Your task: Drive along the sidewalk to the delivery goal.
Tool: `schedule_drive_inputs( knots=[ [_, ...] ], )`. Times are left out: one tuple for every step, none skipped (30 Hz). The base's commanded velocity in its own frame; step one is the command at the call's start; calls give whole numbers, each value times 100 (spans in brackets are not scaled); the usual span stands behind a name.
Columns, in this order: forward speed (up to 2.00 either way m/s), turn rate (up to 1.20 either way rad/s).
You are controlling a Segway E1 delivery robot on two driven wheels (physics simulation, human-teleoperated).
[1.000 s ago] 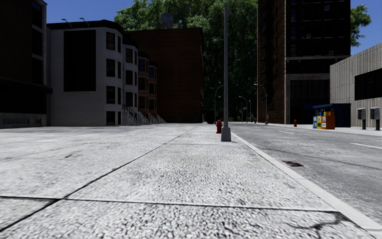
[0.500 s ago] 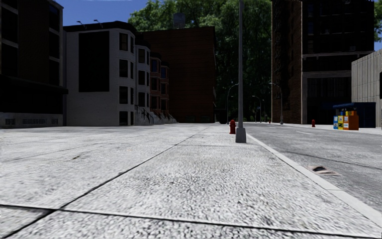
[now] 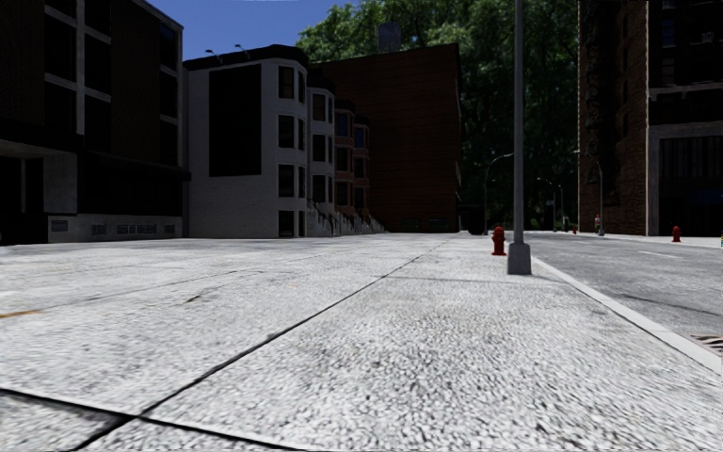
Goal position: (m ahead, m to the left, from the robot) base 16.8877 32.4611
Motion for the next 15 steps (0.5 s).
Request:
schedule_drive_inputs(
  knots=[
    [73, 43],
    [73, 43],
    [74, 43],
    [74, 43],
    [74, 43],
    [74, 43],
    [74, 43],
    [75, 43],
    [75, 43],
    [76, 43],
    [76, 43],
    [76, 43],
    [76, 43],
    [76, 43],
    [76, 43]
  ],
)
